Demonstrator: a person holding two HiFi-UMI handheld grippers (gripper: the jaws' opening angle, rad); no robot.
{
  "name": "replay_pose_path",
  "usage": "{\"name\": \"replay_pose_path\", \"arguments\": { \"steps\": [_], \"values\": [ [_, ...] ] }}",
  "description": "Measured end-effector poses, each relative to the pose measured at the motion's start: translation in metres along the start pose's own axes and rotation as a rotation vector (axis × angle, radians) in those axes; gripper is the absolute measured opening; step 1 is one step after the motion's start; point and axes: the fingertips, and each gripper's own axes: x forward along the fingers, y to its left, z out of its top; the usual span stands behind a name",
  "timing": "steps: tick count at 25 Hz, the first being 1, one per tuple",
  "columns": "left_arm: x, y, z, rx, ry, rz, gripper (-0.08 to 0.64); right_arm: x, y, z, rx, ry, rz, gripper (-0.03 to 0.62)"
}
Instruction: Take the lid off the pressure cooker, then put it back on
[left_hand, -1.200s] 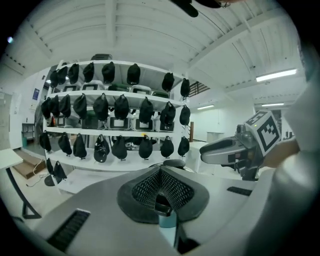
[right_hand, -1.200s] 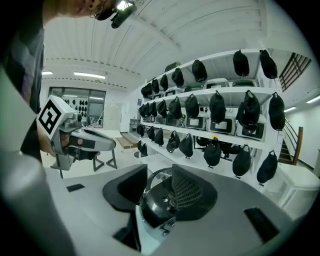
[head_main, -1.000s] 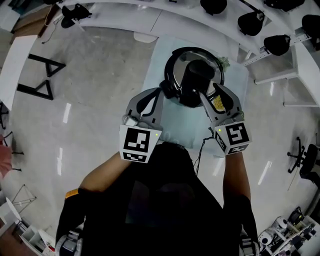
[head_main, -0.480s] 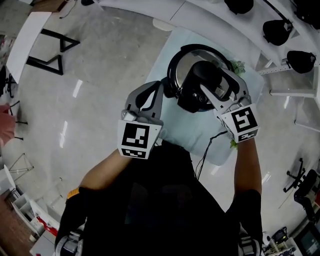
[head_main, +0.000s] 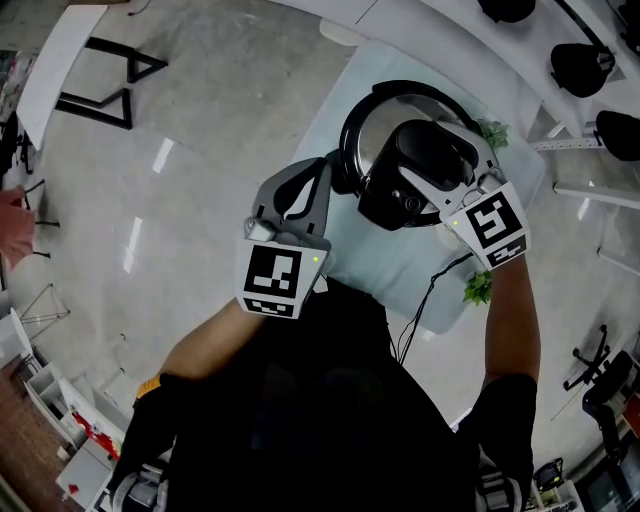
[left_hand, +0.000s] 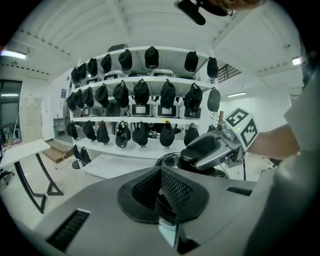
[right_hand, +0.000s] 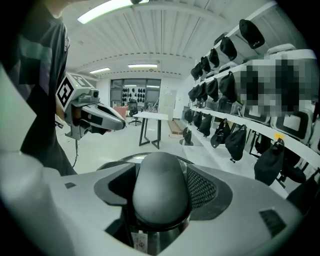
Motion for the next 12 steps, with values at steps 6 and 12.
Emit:
{"name": "replay_pose_path", "arguments": {
  "steps": [6,12],
  "values": [
    [0.0047,0.0002,-0.004,-0.001,0.013,-0.006,0.008,0.0084,-0.0032,-0.0083,0.033,-0.008,-0.008,0.296],
    [0.0057,-0.0028,0.0001,0.003,0.009,-0.025,0.008,0.0086,-0.0042,-0.006,0.076,0.01,-0.066,0.29]
  ]
}}
